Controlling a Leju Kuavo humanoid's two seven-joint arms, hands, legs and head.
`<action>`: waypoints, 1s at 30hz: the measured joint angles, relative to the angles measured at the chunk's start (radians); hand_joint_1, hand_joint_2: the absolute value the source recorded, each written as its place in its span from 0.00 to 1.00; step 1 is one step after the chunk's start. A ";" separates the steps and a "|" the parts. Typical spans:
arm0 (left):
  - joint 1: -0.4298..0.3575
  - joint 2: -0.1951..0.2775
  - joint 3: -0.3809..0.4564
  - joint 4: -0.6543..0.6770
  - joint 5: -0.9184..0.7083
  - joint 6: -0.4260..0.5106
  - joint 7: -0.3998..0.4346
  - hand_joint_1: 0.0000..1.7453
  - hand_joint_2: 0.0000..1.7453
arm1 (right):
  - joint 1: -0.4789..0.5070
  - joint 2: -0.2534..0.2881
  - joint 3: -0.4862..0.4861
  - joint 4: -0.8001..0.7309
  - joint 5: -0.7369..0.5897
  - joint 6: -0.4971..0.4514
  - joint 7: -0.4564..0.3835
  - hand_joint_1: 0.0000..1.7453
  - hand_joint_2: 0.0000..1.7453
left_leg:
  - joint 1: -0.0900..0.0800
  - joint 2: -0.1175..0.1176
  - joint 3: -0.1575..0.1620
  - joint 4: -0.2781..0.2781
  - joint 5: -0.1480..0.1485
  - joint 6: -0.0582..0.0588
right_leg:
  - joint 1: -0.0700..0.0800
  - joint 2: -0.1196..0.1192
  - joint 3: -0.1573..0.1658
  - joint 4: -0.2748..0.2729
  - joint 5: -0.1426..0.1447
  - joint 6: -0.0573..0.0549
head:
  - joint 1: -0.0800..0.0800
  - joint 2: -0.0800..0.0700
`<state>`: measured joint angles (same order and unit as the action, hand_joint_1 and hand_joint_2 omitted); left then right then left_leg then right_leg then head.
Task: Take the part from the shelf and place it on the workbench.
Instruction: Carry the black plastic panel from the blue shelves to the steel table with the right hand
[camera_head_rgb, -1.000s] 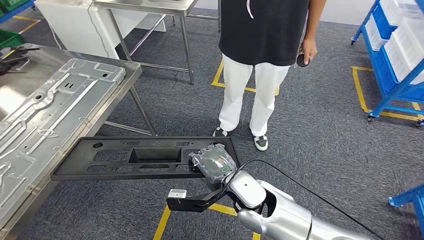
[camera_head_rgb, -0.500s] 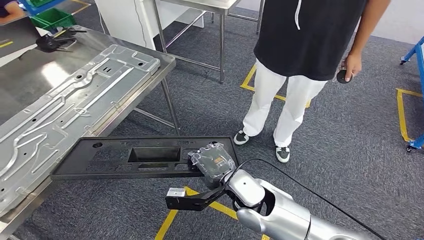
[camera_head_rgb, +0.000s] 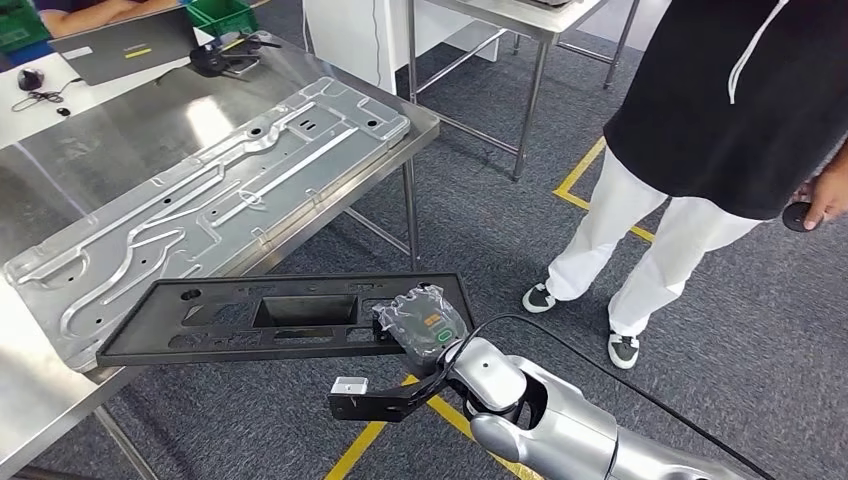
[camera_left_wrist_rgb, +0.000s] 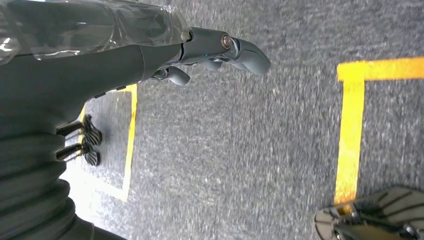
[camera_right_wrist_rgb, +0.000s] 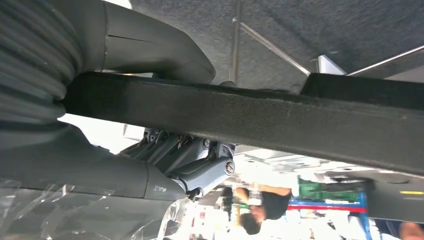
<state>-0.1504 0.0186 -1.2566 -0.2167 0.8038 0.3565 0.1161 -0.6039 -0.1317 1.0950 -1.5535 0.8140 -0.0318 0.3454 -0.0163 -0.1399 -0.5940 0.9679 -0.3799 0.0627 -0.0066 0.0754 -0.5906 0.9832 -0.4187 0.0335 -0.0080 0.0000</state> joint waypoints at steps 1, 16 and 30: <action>0.002 0.000 0.000 0.000 0.000 -0.001 0.000 0.00 1.00 | -0.001 0.000 0.000 0.000 0.000 0.000 0.000 1.00 1.00 | 0.001 -0.011 -0.003 0.000 0.000 -0.005 | 0.002 -0.007 0.003 -0.004 -0.002 -0.003 | 0.000 0.000; 0.003 0.000 0.001 -0.001 0.006 -0.002 -0.004 0.00 1.00 | -0.022 0.005 0.013 0.009 0.002 0.011 -0.001 1.00 1.00 | 0.016 0.195 -0.017 0.005 0.000 -0.045 | 0.005 -0.197 0.046 -0.016 -0.034 0.000 | -0.004 0.000; 0.005 -0.006 0.009 -0.001 0.012 -0.004 -0.011 0.00 1.00 | -0.065 -0.008 0.032 0.012 0.046 0.088 0.022 1.00 1.00 | 0.019 -0.002 -0.007 0.002 -0.001 -0.013 | -0.011 0.012 -0.002 0.009 -0.007 0.006 | -0.002 0.000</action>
<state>-0.1458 0.0129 -1.2476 -0.2174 0.8157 0.3530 0.1049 -0.6685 -0.1400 1.1269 -1.5420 0.8600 0.0560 0.3675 0.0025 -0.1415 -0.6007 0.9699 -0.3813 0.0494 -0.0175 0.0874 -0.5922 0.9921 -0.4259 0.0391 -0.0100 0.0000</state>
